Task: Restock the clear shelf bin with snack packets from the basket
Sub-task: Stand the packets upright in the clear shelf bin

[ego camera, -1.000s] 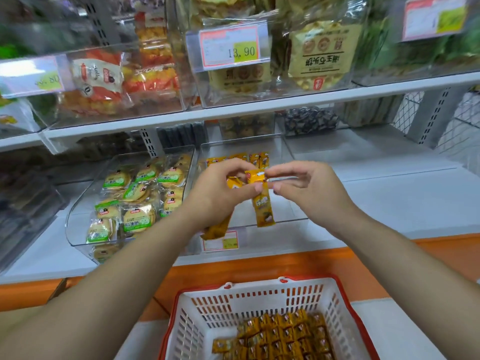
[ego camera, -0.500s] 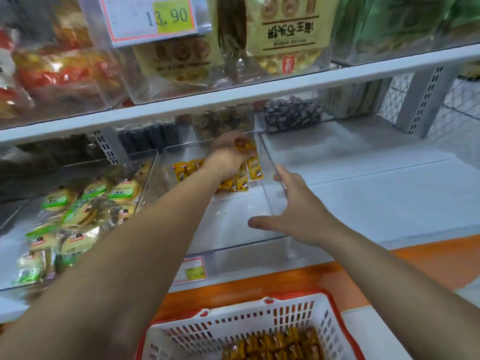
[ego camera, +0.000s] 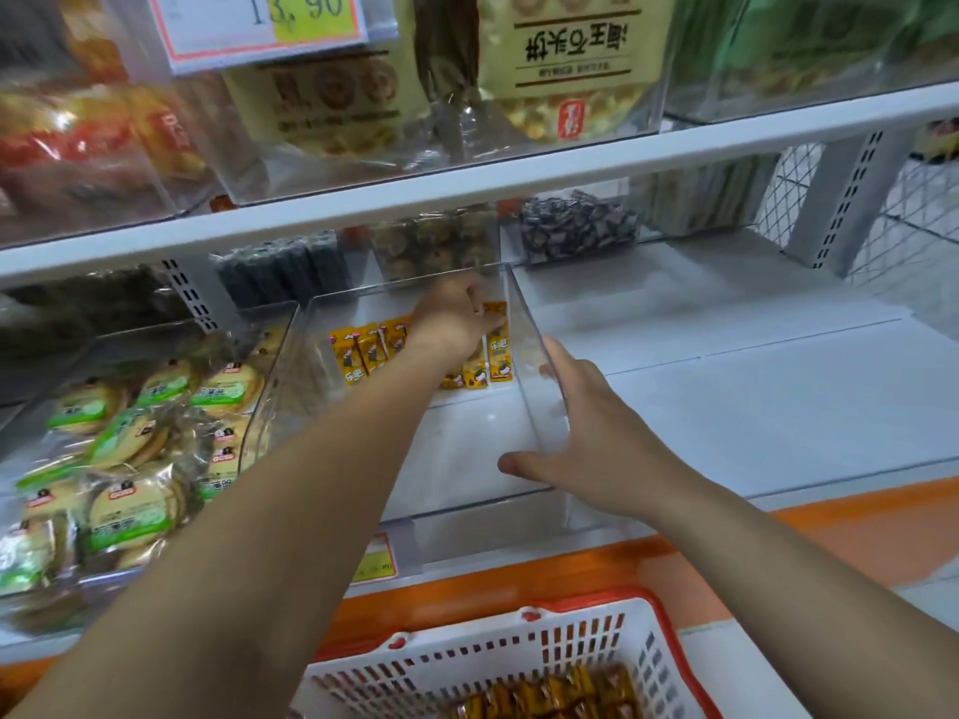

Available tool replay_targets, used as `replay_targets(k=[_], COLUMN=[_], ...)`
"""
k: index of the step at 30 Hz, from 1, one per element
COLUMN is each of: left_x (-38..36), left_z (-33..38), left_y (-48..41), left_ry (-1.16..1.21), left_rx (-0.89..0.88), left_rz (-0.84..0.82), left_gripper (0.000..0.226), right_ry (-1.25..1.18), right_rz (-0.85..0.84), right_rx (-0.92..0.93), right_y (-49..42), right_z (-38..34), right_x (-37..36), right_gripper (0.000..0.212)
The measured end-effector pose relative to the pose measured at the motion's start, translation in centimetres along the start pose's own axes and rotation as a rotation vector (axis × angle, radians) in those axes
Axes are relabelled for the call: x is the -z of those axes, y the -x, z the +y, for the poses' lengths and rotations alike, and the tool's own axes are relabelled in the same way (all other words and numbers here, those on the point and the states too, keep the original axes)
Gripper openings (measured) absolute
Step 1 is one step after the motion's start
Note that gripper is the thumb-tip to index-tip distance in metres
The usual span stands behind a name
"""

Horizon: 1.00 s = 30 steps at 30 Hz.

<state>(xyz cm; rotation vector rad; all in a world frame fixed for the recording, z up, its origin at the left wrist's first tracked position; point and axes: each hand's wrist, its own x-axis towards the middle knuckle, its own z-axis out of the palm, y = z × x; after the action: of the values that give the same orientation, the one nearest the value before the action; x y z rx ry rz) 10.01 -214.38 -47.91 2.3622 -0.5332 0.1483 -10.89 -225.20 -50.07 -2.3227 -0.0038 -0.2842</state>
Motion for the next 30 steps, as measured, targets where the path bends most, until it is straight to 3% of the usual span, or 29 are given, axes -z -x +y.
replay_targets(k=[3, 5, 8, 10, 13, 15, 17, 19, 21, 23, 27, 30], left_x=[2.8, 4.9, 7.7, 9.1, 10.6, 11.2, 11.6, 12.1, 12.9, 13.6, 14.2, 13.9], left_z=[1.1, 1.8, 2.7, 3.5, 4.8, 5.5, 6.0, 6.3, 6.2, 5.8, 5.4, 5.5], left_y=[2.3, 4.9, 9.9, 13.0, 16.4, 18.0, 19.2, 20.0, 20.6, 21.0, 21.4, 21.4], left_ry=[0.099, 0.179, 0.474, 0.696, 0.923, 0.988, 0.974, 0.974, 1.029, 1.034, 0.857, 0.817], left_rx=[-0.024, -0.048, -0.023, -0.014, -0.018, -0.009, -0.018, -0.014, 0.023, 0.052, 0.023, 0.06], left_rz=[0.039, -0.007, -0.122, -0.143, -0.159, -0.155, -0.126, -0.108, -0.132, -0.176, -0.173, -0.139], left_gripper=[0.018, 0.024, 0.033, 0.034, 0.028, 0.024, 0.02, 0.018, 0.02, 0.022, 0.022, 0.024], right_ry=[0.027, 0.036, 0.027, -0.017, -0.19, -0.408, -0.531, -0.564, -0.763, -0.878, -0.748, -0.698], right_rz=[0.001, 0.095, 0.328, 0.391, 0.226, -0.002, -0.128, -0.109, -0.112, -0.168, -0.223, -0.128], right_rx=[-0.036, -0.065, 0.029, 0.139, 0.161, 0.105, 0.078, 0.084, 0.027, -0.032, -0.045, -0.099], right_y=[0.3, 0.6, 1.2, 1.9, 3.3, 4.1, 4.7, 5.2, 5.4, 5.6, 5.9, 5.9], right_z=[-0.3, -0.9, -2.9, -4.8, -7.4, -8.7, -9.5, -10.2, -10.7, -10.6, -10.4, -10.5], right_x=[0.4, 0.9, 1.7, 2.1, 1.7, 1.4, 1.2, 1.5, 2.1, 2.7, 2.8, 2.5], right_gripper=[0.109, 0.101, 0.066, 0.04, 0.03, 0.044, 0.059, 0.053, 0.034, 0.029, 0.025, 0.021])
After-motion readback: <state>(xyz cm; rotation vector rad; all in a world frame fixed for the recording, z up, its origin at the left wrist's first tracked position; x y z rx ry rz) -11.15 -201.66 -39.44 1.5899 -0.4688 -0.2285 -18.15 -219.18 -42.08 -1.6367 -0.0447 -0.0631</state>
